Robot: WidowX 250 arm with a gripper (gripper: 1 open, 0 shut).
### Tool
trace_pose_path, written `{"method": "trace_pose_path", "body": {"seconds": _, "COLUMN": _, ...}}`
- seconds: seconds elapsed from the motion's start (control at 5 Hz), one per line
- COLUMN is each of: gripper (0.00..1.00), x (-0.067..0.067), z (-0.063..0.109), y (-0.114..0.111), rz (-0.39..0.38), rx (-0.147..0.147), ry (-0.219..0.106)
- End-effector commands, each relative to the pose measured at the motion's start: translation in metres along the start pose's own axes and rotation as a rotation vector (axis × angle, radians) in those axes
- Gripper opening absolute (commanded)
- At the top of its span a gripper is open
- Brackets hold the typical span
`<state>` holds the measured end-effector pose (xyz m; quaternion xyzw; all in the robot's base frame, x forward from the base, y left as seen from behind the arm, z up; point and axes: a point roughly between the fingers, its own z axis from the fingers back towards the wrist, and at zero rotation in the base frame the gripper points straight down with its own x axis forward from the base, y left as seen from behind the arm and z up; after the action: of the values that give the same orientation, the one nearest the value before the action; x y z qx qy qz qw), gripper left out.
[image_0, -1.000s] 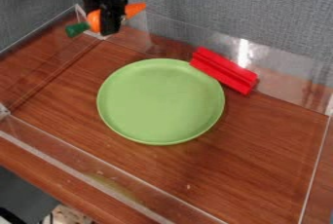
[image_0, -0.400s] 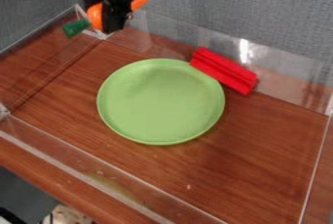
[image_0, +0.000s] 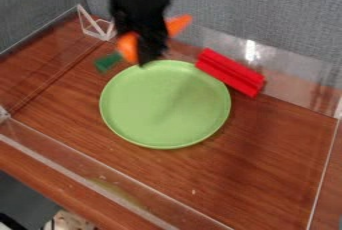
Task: Put the carrot on the right side
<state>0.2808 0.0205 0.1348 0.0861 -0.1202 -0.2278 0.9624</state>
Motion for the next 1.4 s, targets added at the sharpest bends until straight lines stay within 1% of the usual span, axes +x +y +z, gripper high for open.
{"method": "trace_pose_path", "body": {"seconds": 0.0, "gripper": 0.00, "x": 0.009, "z": -0.004, "y": -0.023, "rz": -0.023, "rx": 0.002, "ry": -0.097}}
{"method": "trace_pose_path", "body": {"seconds": 0.2, "gripper": 0.00, "x": 0.014, "z": -0.023, "y": -0.043, "rz": -0.056, "rx": -0.022, "ry": -0.147}}
{"method": "trace_pose_path", "body": {"seconds": 0.4, "gripper": 0.00, "x": 0.012, "z": -0.045, "y": -0.057, "rz": -0.065, "rx": -0.047, "ry": -0.193}}
{"method": "trace_pose_path", "body": {"seconds": 0.6, "gripper": 0.00, "x": 0.004, "z": -0.081, "y": -0.069, "rz": -0.070, "rx": -0.077, "ry": -0.220}}
{"method": "trace_pose_path", "body": {"seconds": 0.8, "gripper": 0.00, "x": -0.002, "z": -0.097, "y": -0.076, "rz": -0.077, "rx": -0.111, "ry": -0.208}}
{"method": "trace_pose_path", "body": {"seconds": 1.0, "gripper": 0.00, "x": 0.002, "z": -0.099, "y": -0.076, "rz": -0.086, "rx": -0.130, "ry": -0.174}}
{"method": "trace_pose_path", "body": {"seconds": 1.2, "gripper": 0.00, "x": 0.002, "z": -0.098, "y": -0.079, "rz": -0.090, "rx": -0.140, "ry": -0.128}}
